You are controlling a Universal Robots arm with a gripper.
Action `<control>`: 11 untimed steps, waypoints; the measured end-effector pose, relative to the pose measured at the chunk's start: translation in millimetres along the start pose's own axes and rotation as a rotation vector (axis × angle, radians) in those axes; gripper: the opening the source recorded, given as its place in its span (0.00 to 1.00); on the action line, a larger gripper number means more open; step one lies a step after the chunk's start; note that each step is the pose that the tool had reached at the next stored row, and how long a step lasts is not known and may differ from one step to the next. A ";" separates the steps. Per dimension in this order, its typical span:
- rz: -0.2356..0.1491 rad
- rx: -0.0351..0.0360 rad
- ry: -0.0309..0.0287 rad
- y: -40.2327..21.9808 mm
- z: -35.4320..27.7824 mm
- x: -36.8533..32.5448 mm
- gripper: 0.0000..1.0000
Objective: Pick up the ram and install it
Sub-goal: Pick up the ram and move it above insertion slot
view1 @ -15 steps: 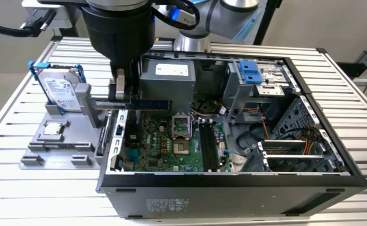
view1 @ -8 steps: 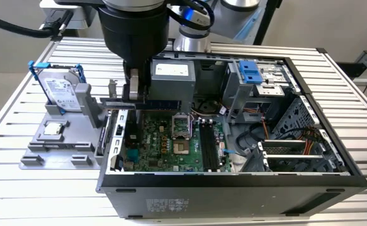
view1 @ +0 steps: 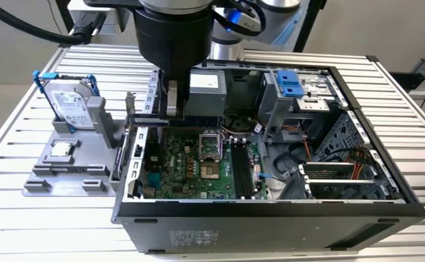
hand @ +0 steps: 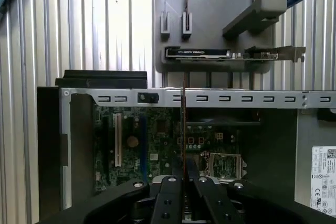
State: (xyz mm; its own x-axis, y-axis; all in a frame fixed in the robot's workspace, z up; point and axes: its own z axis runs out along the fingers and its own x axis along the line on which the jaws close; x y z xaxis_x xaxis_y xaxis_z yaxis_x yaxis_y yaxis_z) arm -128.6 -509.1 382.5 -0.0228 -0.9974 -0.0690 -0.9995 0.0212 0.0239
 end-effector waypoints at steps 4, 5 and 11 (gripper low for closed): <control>0.000 0.0000 -0.0001 -8.4 -0.2 -0.2 0.00; 0.000 0.0000 0.0000 -10.7 -0.2 -0.3 0.00; 0.000 0.0000 -0.0001 -26.0 -0.6 -0.6 0.00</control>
State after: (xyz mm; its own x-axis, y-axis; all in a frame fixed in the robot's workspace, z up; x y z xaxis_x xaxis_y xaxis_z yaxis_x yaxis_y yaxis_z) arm -102.6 -509.1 382.5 -0.0229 -0.9973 -0.0691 -0.9995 0.0213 0.0239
